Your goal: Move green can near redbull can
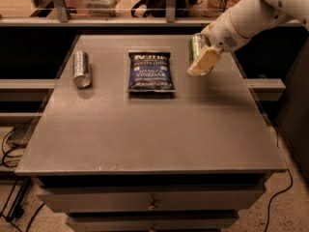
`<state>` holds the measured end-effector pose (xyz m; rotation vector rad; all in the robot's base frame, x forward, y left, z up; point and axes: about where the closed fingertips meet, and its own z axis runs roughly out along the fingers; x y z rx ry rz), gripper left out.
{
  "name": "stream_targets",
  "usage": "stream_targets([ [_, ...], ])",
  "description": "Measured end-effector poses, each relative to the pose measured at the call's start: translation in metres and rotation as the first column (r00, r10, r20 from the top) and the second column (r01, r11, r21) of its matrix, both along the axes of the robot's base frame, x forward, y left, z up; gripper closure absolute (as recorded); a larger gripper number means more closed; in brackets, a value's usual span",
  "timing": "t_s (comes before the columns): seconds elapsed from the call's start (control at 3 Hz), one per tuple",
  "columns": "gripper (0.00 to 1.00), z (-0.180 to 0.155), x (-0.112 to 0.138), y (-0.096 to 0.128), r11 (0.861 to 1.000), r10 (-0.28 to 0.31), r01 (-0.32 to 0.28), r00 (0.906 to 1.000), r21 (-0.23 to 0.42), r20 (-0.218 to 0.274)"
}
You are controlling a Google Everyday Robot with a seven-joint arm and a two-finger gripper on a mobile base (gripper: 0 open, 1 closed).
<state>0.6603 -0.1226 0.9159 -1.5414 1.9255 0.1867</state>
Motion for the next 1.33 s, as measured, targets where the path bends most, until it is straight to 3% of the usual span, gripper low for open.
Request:
stream_targets([
  [0.33,1.00,0.038,-0.019,0.038,0.992,0.117,-0.120,0.9908,0.045,0.067],
  [0.67,1.00,0.039,-0.020,0.043,0.990,0.129,-0.132,0.9892,0.051,0.070],
  [1.0,1.00,0.029,-0.022,0.052,0.985,0.148,-0.150,0.9884,0.081,0.037],
  [1.33,1.00,0.027,-0.025,0.085,0.965,0.198,-0.200,0.9797,0.169,0.030],
])
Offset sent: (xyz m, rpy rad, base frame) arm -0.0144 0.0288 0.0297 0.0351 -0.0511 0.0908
